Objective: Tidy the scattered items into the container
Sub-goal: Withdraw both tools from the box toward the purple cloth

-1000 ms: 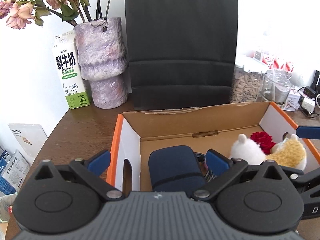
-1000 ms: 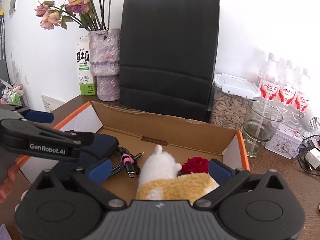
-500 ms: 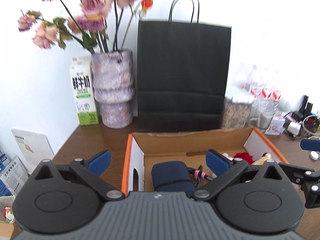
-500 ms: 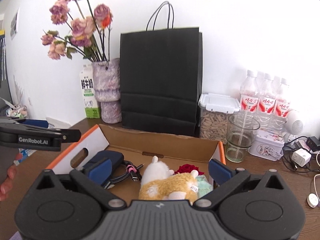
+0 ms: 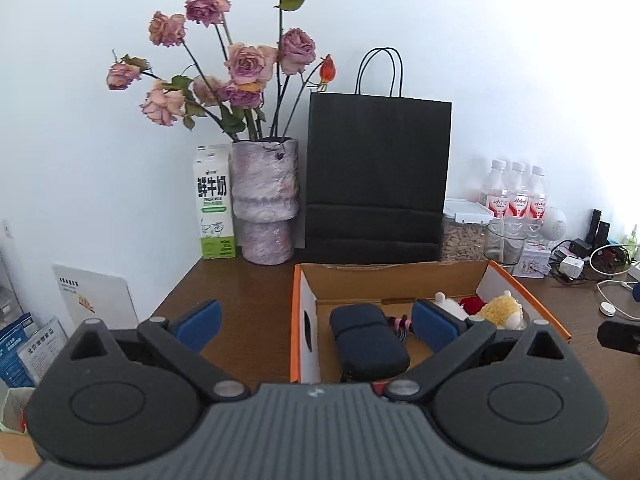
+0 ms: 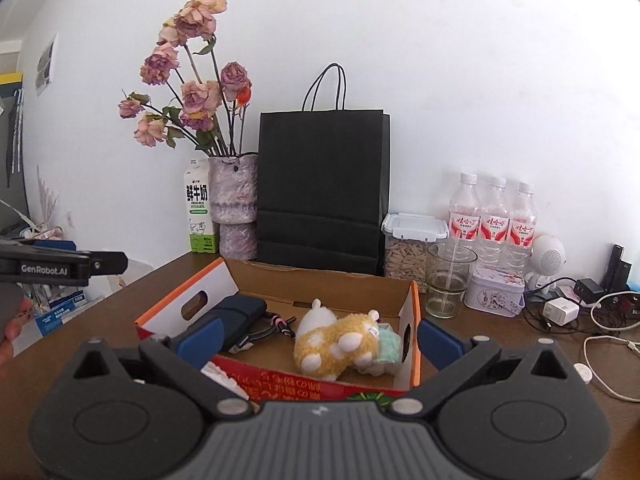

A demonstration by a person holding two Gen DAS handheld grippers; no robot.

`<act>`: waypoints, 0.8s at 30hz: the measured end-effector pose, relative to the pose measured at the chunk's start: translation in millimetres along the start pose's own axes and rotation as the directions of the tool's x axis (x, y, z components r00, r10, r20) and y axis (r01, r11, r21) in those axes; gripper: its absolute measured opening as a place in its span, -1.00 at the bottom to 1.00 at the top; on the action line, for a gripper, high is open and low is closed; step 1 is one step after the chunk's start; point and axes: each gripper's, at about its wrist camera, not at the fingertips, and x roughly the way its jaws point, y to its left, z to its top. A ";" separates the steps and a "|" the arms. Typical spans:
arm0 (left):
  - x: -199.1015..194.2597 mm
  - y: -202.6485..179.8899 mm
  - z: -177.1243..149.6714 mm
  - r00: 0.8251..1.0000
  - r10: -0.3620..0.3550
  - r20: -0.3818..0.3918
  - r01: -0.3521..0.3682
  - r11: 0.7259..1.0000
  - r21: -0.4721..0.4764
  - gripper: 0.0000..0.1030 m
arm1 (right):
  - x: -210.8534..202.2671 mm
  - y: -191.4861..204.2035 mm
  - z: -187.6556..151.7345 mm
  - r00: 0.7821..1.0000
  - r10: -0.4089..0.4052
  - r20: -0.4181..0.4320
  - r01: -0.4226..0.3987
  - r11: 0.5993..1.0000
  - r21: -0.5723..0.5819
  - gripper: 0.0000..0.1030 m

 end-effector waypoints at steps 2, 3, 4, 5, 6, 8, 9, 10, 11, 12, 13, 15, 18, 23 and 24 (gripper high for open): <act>-10.5 6.6 -10.3 1.000 0.011 -0.007 -0.011 1.000 -0.019 1.00 | -11.6 1.6 -11.0 1.000 -0.009 -0.007 0.009 1.000 0.006 1.00; -15.9 10.7 -16.9 1.000 0.015 -0.011 -0.016 0.999 -0.029 1.00 | -17.1 2.5 -17.7 1.000 -0.011 -0.011 0.011 1.000 0.011 1.00; -20.8 13.7 -22.8 1.000 0.018 -0.017 -0.019 0.999 -0.037 1.00 | -22.1 3.3 -24.3 1.000 -0.011 -0.022 0.011 1.000 0.016 1.00; -25.1 16.5 -28.5 0.999 0.021 -0.025 -0.022 0.999 -0.044 1.00 | -27.1 4.4 -31.5 0.999 -0.011 -0.031 0.012 1.000 0.018 1.00; -29.2 19.2 -35.3 0.999 0.024 -0.037 -0.026 0.998 -0.049 1.00 | -31.8 4.9 -38.5 0.999 -0.015 -0.039 0.016 1.000 0.021 1.00; -36.0 23.3 -47.0 0.997 0.033 -0.063 -0.037 0.997 -0.062 1.00 | -39.8 6.2 -51.5 0.998 -0.024 -0.058 0.025 0.999 0.027 1.00; -39.1 24.9 -53.0 0.997 0.034 -0.072 -0.039 0.997 -0.070 1.00 | -43.3 6.9 -59.0 0.997 -0.024 -0.069 0.026 0.999 0.032 1.00; -42.9 26.2 -59.4 0.996 0.033 -0.079 -0.039 0.996 -0.076 1.00 | -46.3 7.2 -65.1 0.996 -0.023 -0.081 0.026 0.999 0.038 1.00; -46.7 26.6 -65.2 0.996 0.033 -0.081 -0.039 0.996 -0.079 1.00 | -48.7 7.3 -70.7 0.995 -0.023 -0.094 0.028 0.999 0.047 1.00; -51.1 26.6 -71.3 0.996 0.032 -0.080 -0.038 0.996 -0.080 1.00 | -50.5 7.4 -76.7 0.994 -0.021 -0.108 0.027 0.998 0.056 1.00; -55.1 26.1 -76.7 0.996 0.034 -0.078 -0.040 0.996 -0.080 1.00 | -51.7 7.3 -82.0 0.993 -0.015 -0.121 0.022 0.998 0.060 1.00; -61.3 24.8 -85.6 0.996 0.032 -0.078 -0.039 0.996 -0.080 1.00 | -54.4 7.3 -90.7 0.991 -0.014 -0.134 0.024 0.997 0.072 1.00; -67.5 20.8 -97.1 0.995 0.027 -0.095 -0.033 0.997 -0.069 1.00 | -55.8 8.0 -102.5 0.988 -0.005 -0.156 0.020 0.995 0.094 1.00; -74.2 15.7 -109.9 0.993 0.015 -0.120 -0.021 0.998 -0.051 1.00 | -58.6 17.0 -123.4 0.982 0.010 -0.190 0.007 0.996 0.089 1.00; -73.9 14.0 -111.3 0.992 0.010 -0.128 -0.016 0.999 -0.043 1.00 | -59.2 20.4 -126.1 0.981 0.008 -0.195 0.008 0.996 0.084 1.00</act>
